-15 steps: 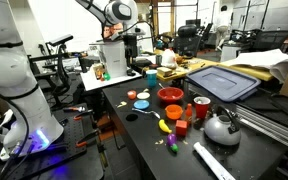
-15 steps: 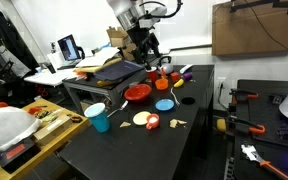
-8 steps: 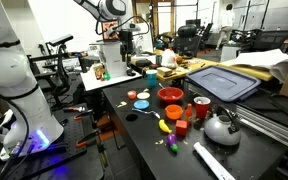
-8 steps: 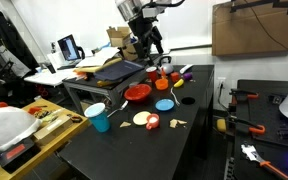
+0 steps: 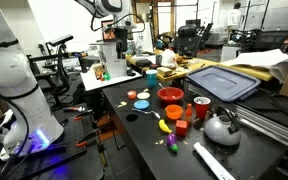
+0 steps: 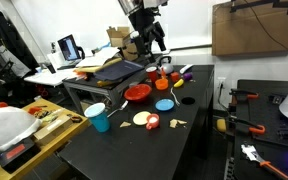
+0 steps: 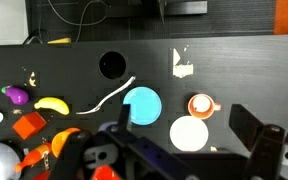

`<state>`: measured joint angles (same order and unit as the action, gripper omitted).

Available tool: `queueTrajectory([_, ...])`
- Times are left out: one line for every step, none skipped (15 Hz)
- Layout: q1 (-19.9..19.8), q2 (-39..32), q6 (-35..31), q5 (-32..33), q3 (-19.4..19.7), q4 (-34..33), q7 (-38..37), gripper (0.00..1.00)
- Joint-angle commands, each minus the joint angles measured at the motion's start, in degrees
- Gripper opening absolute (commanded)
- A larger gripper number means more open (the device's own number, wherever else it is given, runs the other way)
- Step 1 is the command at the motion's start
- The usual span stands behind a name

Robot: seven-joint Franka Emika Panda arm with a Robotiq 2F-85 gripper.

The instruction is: Move the yellow plate to the right.

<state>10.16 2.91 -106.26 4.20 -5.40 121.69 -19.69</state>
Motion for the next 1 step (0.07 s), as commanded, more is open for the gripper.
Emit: queueTrajectory([-1.09,-0.01,0.14,-0.06,-1.06,-0.08,0.06,1.0])
